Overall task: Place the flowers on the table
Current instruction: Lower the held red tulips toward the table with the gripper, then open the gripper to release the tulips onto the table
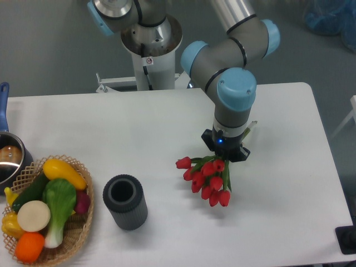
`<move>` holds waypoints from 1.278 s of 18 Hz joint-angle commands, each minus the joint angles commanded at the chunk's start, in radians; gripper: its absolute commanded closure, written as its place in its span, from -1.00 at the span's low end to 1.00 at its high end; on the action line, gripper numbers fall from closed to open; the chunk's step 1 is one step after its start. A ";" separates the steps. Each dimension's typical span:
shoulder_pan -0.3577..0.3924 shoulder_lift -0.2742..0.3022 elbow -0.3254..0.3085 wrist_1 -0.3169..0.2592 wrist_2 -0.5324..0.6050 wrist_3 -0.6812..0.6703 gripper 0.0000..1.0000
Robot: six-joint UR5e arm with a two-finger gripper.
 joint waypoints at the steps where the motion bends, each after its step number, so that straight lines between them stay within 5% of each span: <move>1: -0.002 -0.002 0.000 0.000 -0.003 -0.009 0.62; 10: -0.025 -0.023 0.003 0.000 -0.005 -0.028 0.26; 15: -0.028 -0.025 0.003 0.000 -0.005 -0.022 -0.48; 17: -0.026 -0.022 0.005 0.002 -0.005 -0.020 -0.98; 23: 0.009 0.021 0.012 0.005 -0.014 -0.015 -1.00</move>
